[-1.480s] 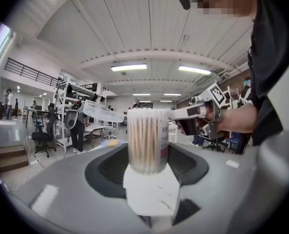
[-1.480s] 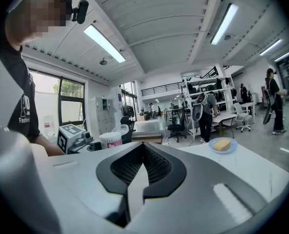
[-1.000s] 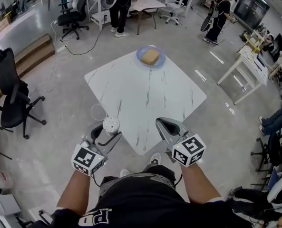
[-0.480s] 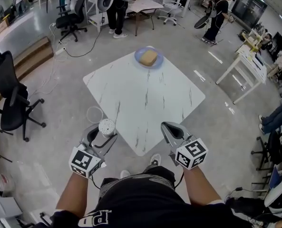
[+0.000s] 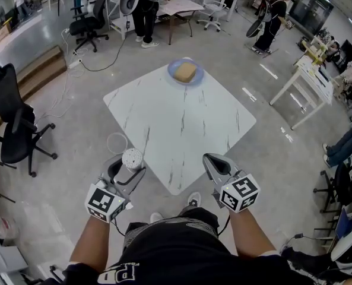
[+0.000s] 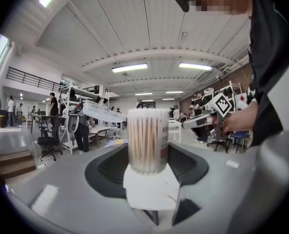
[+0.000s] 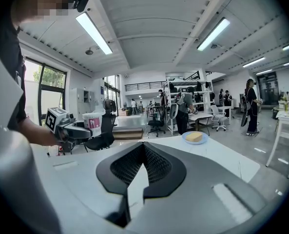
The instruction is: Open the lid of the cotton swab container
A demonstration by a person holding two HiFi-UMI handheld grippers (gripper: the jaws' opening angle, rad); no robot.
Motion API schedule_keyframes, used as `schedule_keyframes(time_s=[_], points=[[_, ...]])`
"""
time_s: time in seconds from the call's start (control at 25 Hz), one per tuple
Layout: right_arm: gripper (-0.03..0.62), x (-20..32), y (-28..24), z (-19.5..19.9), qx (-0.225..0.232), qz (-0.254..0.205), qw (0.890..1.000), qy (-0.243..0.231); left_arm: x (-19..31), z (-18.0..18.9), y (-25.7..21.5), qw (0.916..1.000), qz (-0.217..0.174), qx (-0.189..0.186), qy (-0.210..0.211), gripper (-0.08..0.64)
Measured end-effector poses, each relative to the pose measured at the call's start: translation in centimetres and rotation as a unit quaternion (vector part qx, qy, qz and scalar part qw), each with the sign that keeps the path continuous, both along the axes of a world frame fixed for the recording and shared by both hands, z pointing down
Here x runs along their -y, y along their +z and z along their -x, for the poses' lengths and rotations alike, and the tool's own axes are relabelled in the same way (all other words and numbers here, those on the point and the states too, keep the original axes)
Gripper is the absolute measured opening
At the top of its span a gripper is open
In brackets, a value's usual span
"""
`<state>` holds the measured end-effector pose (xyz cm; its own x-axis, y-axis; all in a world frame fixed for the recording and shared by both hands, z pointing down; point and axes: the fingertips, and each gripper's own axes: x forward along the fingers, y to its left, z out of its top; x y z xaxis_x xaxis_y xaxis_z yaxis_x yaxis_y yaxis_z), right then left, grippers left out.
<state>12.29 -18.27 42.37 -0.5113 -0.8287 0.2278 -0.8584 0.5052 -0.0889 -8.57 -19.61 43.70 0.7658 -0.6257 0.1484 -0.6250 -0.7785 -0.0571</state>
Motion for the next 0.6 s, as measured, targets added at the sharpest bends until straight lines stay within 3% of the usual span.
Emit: schedule_keyframes(time_s=[0.6], points=[[0.000, 0.19, 0.04, 0.14, 0.003, -0.001, 1.000, 0.003, -0.02, -0.44, -0.30, 0.9999, -0.005, -0.010, 0.006, 0.301]])
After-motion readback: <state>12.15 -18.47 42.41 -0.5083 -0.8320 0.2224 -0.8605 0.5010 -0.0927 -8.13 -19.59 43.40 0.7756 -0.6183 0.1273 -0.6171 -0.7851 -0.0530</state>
